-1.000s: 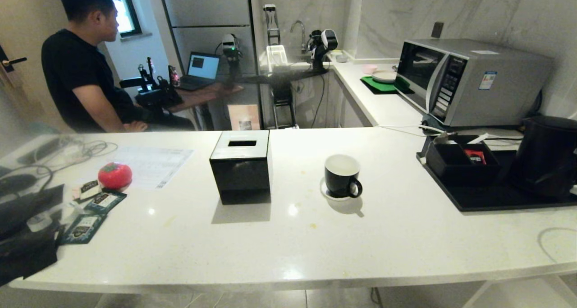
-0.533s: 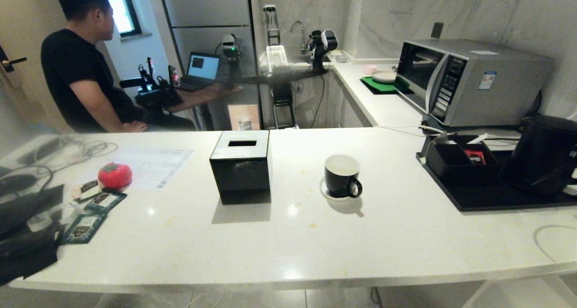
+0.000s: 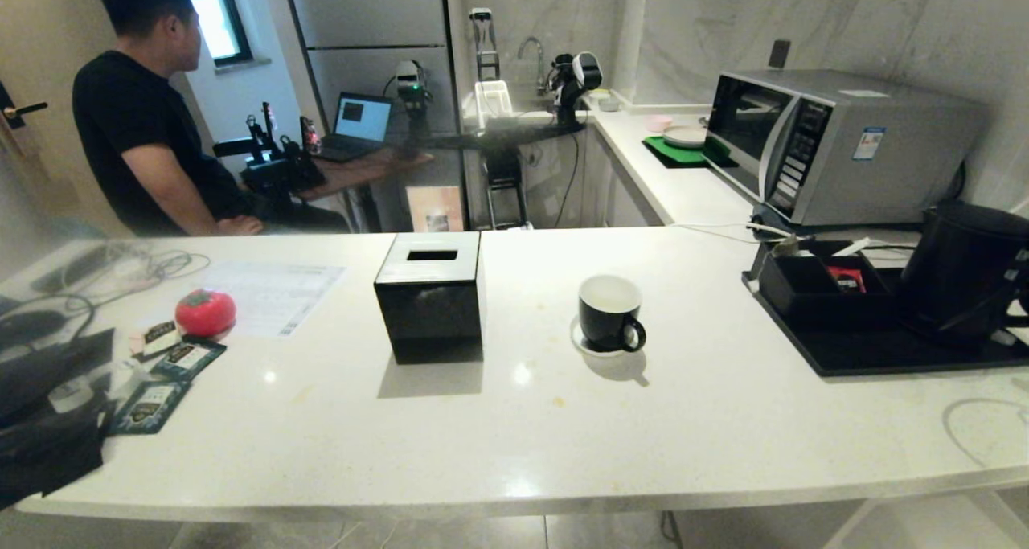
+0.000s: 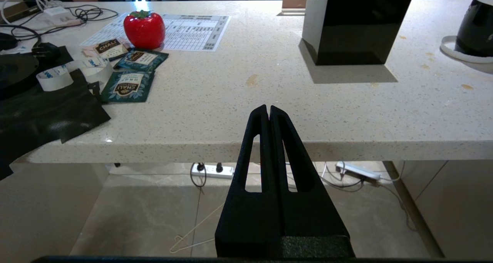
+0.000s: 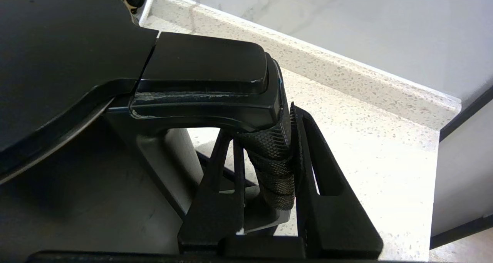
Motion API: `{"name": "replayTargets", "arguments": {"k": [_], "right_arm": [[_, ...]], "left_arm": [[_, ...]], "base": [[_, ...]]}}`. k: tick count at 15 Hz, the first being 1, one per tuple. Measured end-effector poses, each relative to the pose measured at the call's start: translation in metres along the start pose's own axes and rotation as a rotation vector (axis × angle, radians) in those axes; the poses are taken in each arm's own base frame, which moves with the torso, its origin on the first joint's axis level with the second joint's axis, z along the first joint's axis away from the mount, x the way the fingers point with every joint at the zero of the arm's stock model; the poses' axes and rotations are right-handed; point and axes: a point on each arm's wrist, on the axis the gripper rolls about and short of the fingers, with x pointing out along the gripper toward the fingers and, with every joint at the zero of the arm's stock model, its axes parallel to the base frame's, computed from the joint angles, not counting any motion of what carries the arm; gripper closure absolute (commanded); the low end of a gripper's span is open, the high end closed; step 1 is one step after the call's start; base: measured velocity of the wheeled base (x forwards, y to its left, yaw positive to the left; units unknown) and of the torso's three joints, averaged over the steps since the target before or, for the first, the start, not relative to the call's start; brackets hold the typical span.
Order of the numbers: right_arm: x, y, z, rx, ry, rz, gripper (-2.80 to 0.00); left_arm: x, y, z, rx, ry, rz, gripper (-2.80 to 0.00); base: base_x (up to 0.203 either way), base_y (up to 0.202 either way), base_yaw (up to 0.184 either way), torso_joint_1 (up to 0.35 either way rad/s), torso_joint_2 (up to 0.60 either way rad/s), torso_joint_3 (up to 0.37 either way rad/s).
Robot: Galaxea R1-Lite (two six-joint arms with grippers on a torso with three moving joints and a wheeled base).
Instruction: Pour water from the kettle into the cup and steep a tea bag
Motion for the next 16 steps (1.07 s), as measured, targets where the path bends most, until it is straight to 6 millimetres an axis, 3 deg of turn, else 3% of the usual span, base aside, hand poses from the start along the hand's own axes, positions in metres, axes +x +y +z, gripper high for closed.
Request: {"name": "replayTargets", "arguments": {"k": [1,16], "right_arm": [[0.0,0.0,0.0,-0.001,0.001,0.0,-2.8],[-0.012,-0.007,-0.01,-0.03,0.043,-0.005,-2.8]], "left_arm": [[0.0,0.0,0.0,0.0,0.0,0.0,0.0],[0.0,0.0,0.0,0.0,0.0,0.0,0.0]], "base": [[0.0,0.0,0.0,0.0,0.0,0.0],[0.0,0.0,0.0,0.0,0.0,0.0]]}}
